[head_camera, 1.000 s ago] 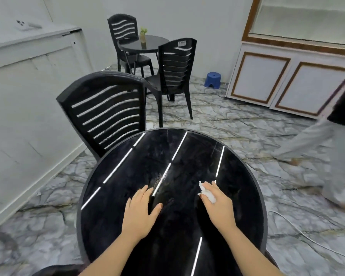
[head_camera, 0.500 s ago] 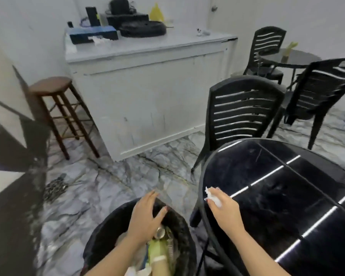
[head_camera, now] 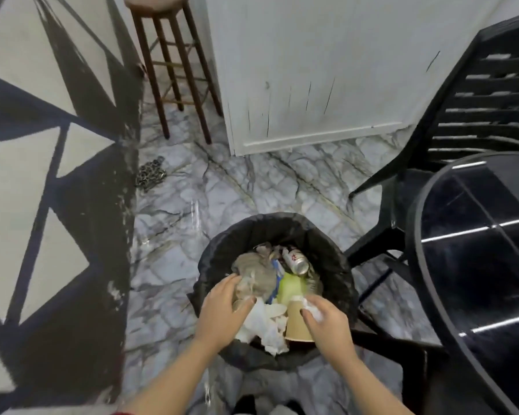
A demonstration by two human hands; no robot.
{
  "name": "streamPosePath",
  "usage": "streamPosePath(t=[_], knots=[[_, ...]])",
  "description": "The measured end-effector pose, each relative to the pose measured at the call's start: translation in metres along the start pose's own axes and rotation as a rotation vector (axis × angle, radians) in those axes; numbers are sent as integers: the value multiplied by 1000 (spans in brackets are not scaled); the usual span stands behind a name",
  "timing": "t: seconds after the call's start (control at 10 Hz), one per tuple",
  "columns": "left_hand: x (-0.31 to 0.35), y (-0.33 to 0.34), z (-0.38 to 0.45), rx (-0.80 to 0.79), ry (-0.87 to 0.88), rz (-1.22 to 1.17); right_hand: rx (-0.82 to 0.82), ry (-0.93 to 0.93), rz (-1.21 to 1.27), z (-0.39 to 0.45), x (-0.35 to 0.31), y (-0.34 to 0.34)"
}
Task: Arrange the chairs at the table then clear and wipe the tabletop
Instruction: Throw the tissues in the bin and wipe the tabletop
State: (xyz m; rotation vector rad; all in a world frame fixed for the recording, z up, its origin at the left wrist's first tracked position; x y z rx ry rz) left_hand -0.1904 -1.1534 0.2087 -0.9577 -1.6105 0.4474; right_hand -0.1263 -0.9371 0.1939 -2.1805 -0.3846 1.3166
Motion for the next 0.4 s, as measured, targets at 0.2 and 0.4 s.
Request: streamPosePath(t=[0.2, 0.4], knots=[[-41, 46, -5, -12, -45, -14, -189, 20, -27, 10, 37, 58], [-69, 75, -4, 14, -32, -1, -222, -18, -303, 26, 66, 92]])
Point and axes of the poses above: each hand's wrist, its own z-axis towards the middle knuckle, its own y-axis out of the palm, x = y × z, the point moved 2 cm from there along z, towards the middle knuckle, and after that the axes turned 2 degrees about y, right-handed, at the moved point
